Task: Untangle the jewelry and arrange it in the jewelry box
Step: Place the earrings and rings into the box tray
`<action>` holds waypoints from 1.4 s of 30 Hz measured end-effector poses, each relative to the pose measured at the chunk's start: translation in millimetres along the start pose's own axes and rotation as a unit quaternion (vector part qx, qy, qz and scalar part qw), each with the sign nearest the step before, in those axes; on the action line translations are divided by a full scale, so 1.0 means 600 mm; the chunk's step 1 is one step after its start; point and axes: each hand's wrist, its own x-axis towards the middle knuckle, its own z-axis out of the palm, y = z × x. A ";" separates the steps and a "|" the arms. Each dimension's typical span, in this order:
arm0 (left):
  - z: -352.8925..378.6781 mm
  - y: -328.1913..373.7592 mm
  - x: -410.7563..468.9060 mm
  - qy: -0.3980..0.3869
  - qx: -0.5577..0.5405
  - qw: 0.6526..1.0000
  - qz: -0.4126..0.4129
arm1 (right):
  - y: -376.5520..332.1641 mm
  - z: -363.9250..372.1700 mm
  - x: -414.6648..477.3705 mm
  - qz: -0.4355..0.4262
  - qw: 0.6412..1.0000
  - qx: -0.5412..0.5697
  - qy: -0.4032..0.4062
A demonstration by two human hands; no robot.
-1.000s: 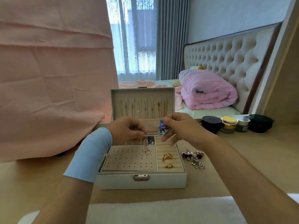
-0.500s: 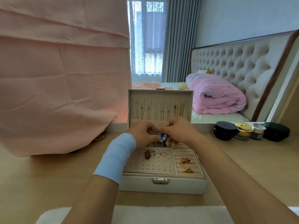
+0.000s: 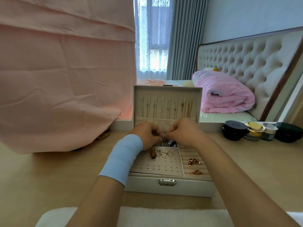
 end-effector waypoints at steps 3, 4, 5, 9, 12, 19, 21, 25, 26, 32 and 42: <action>-0.004 0.001 0.001 0.007 0.013 1.000 0.009 | -0.001 0.004 0.000 -0.007 1.000 -0.018 -0.011; -0.005 0.002 0.001 0.011 0.019 1.000 0.009 | 0.000 0.003 0.000 -0.008 1.000 -0.018 -0.019; -0.005 0.002 0.001 0.012 0.023 1.000 0.009 | 0.002 -0.001 0.001 -0.010 1.000 -0.008 -0.025; 0.000 0.005 -0.004 -0.013 0.035 0.999 0.006 | 0.008 -0.018 0.005 -0.019 0.999 0.036 -0.036; 0.005 0.005 -0.005 -0.031 0.045 0.998 0.004 | 0.010 -0.015 0.006 -0.026 0.999 0.007 -0.046; -0.026 0.016 -0.012 -0.031 0.057 0.998 0.005 | 0.006 0.003 -0.001 -0.051 0.995 -0.082 -0.040; -0.046 0.022 -0.022 -0.060 0.066 0.996 -0.013 | 0.003 0.000 -0.003 -0.060 0.994 -0.076 -0.040; -0.063 0.035 -0.037 -0.142 0.135 0.977 -0.079 | -0.013 -0.013 -0.012 -0.106 0.990 -0.018 -0.089; -0.061 0.038 -0.038 -0.161 0.149 0.971 -0.098 | -0.016 -0.014 -0.015 -0.114 0.988 -0.015 -0.104; -0.056 0.041 -0.038 -0.165 0.183 0.963 -0.110 | -0.014 -0.004 -0.016 -0.120 0.978 -0.025 -0.166; -0.078 0.018 -0.038 -0.103 0.028 0.994 0.005 | -0.012 -0.015 -0.018 -0.136 0.975 -0.012 -0.176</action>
